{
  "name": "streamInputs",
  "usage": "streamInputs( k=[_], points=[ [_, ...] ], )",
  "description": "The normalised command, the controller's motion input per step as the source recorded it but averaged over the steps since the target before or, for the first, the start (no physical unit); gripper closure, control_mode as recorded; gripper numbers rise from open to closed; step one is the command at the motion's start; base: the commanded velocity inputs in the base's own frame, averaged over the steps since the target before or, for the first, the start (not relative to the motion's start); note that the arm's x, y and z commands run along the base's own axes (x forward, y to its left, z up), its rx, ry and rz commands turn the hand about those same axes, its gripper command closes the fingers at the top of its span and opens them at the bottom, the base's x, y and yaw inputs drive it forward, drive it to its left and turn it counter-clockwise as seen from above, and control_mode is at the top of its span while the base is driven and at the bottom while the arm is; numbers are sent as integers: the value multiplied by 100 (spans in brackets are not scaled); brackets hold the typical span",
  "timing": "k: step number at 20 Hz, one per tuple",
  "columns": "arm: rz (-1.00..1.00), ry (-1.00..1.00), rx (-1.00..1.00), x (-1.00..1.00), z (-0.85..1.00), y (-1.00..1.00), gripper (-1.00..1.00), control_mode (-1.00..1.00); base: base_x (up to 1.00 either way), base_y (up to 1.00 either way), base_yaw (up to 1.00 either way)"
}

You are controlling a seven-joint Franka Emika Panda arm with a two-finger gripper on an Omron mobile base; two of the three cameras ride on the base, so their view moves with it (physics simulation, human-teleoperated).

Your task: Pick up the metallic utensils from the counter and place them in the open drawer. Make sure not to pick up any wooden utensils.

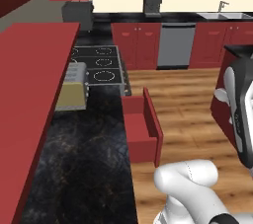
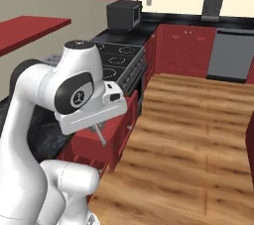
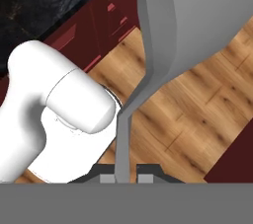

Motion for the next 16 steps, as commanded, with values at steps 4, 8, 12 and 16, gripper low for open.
streamInputs(
  k=[4, 8, 12, 16],
  points=[
    [0, 0, 0, 0, 0, 0, 100, 100, 0, 30, 23],
    [0, 0, 0, 0, 0, 0, 100, 100, 7, 15, 48],
    [0, 0, 0, 0, 0, 0, 100, 100, 9, 0, 45],
    [0, 0, 0, 0, 0, 0, 100, 100, 13, 2, 44]
  ],
)
